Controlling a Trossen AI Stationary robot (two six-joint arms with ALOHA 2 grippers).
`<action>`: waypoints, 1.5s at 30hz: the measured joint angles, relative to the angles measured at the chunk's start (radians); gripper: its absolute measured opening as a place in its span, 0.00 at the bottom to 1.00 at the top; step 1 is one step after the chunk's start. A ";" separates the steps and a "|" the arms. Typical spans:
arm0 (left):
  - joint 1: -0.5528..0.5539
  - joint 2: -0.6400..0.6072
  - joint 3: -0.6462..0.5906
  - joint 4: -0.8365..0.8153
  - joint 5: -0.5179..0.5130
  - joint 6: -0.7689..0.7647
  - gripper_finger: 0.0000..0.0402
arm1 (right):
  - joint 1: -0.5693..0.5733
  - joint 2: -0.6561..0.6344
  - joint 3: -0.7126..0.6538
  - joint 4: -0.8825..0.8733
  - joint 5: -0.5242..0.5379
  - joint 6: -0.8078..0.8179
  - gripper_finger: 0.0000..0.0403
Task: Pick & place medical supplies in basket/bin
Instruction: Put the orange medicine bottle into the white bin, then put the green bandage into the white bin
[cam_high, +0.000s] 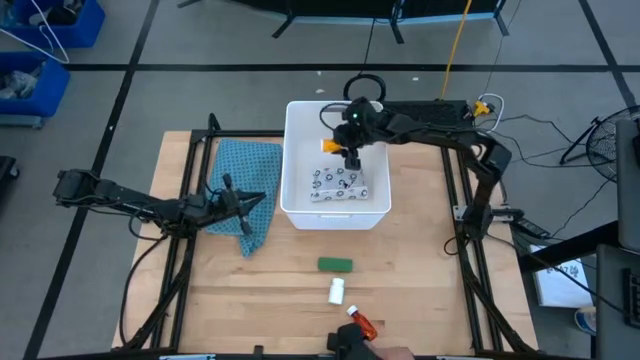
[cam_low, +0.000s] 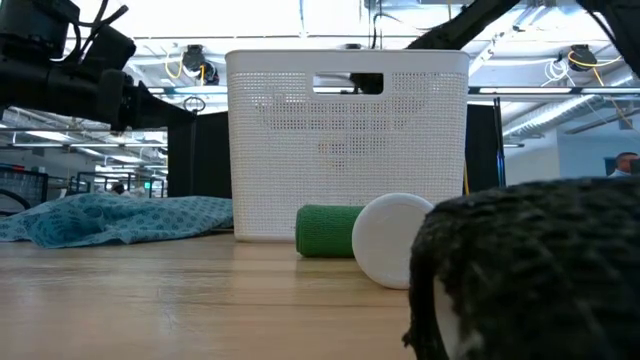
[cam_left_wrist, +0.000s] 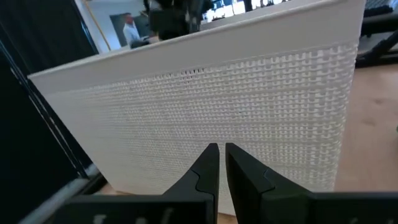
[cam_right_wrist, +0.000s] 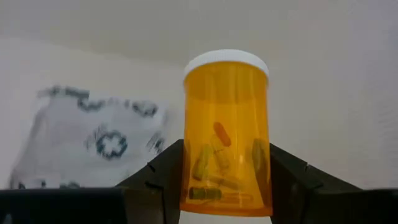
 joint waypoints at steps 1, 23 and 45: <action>0.000 0.000 0.000 0.000 0.000 0.016 0.08 | 0.000 0.013 0.000 -0.012 0.004 -0.001 0.39; 0.000 0.000 0.000 0.003 0.000 0.056 0.08 | -0.014 0.061 -0.002 -0.068 0.086 -0.025 0.55; 0.000 0.000 0.000 0.026 -0.007 0.052 0.08 | 0.126 -0.605 0.050 -0.196 0.037 0.090 0.43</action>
